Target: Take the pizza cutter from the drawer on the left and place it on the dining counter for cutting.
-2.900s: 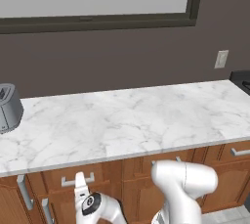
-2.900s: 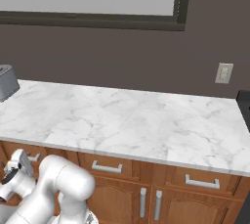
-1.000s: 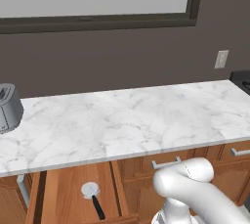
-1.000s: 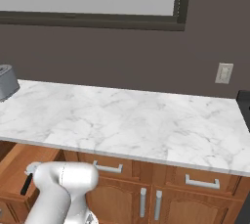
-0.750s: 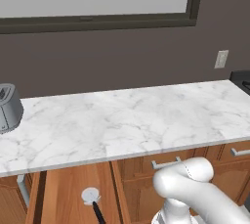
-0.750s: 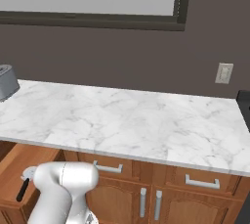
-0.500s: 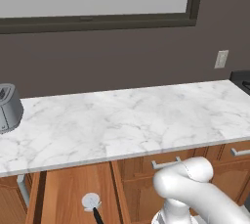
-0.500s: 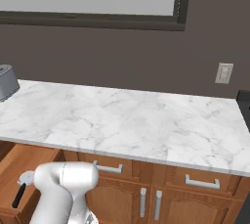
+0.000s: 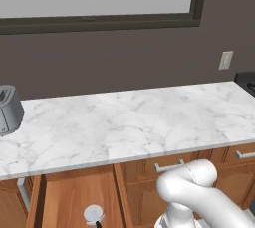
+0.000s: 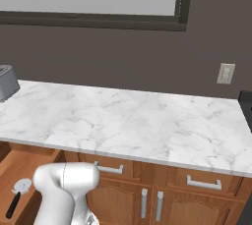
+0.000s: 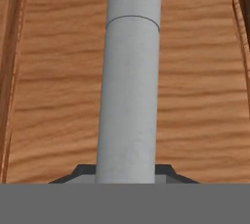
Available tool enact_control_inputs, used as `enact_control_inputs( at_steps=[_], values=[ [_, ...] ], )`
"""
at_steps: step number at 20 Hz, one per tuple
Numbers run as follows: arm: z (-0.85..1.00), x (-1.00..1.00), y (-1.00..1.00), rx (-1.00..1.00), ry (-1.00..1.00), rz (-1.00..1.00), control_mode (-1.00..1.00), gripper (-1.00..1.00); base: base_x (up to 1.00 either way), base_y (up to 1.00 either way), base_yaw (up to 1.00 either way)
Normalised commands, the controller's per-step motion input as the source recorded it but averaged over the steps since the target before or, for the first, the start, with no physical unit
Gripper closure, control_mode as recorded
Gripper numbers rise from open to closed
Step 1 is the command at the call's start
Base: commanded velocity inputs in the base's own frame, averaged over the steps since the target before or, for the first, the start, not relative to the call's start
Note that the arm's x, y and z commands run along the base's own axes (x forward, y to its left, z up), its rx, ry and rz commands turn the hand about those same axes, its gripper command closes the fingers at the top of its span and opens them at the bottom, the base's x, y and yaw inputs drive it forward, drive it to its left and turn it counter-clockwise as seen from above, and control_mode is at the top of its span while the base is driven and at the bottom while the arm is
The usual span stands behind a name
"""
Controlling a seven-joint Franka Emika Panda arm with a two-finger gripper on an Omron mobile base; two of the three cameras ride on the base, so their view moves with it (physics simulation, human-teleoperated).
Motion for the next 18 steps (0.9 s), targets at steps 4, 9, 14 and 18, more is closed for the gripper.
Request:
enact_control_inputs(
  at_steps=[4,9,14,18],
  values=[
    [0.0,-0.37,0.0,0.0,0.0,0.0,-1.0,-1.0,0.0,0.0,0.0],
    [-0.01,-0.53,0.0,0.0,0.0,0.0,-1.0,-1.0,0.0,0.0,0.0],
    [0.08,-0.7,0.0,0.0,0.0,-0.01,-1.0,-1.0,0.0,0.0,0.0],
    [0.26,-0.74,0.0,0.0,0.0,-0.03,-1.0,-1.0,0.0,0.0,0.0]
  ],
)
